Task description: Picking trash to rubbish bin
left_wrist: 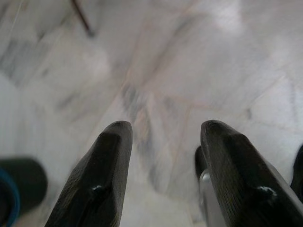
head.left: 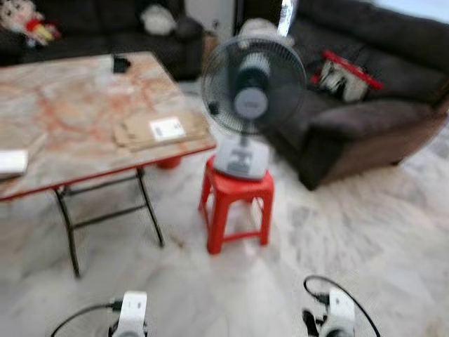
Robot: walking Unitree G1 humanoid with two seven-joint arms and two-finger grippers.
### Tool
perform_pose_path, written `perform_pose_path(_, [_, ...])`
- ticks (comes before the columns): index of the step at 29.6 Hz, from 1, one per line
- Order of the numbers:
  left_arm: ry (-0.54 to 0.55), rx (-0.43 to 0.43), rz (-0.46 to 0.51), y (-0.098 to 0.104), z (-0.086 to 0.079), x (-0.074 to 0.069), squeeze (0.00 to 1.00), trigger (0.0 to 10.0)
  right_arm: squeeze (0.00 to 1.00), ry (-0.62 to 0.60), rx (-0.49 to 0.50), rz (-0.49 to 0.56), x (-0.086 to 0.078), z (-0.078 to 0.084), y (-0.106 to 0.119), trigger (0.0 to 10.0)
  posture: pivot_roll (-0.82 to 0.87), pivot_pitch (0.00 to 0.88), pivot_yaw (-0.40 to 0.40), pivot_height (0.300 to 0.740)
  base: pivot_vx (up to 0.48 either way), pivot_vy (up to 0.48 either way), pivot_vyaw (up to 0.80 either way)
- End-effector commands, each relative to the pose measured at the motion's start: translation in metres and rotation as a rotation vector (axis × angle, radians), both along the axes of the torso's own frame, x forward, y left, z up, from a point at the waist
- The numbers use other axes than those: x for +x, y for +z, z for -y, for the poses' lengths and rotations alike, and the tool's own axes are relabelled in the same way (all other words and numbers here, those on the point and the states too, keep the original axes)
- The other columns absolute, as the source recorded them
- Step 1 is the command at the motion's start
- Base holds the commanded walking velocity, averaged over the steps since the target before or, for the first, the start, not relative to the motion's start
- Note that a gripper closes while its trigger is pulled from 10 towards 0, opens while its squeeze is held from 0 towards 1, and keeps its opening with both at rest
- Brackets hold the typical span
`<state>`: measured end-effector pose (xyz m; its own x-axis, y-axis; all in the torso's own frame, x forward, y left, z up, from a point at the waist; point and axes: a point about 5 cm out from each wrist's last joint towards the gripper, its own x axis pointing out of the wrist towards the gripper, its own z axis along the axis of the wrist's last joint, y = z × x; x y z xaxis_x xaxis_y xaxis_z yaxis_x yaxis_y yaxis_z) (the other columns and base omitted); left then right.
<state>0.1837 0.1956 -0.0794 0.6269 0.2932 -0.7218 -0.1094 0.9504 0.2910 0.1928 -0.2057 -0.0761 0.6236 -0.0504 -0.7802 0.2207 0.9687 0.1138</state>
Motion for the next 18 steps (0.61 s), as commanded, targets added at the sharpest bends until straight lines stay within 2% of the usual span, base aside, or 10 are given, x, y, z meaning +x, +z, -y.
perform_pose_path(1, [-0.008,0.004,-0.019,-0.002,0.000,-0.004,0.00,10.0,0.00,0.003,-0.010,-0.012,-0.003,0.002,-0.001,10.0,-0.06,0.000,-0.063,0.740,0.000,0.000,0.80])
perform_pose_path(18, [-0.037,-0.001,-0.016,-0.002,0.002,-0.004,0.00,10.0,0.00,-0.035,-0.033,-0.035,-0.016,0.015,-0.005,10.0,-0.10,0.000,-0.046,0.740,0.000,0.000,0.80])
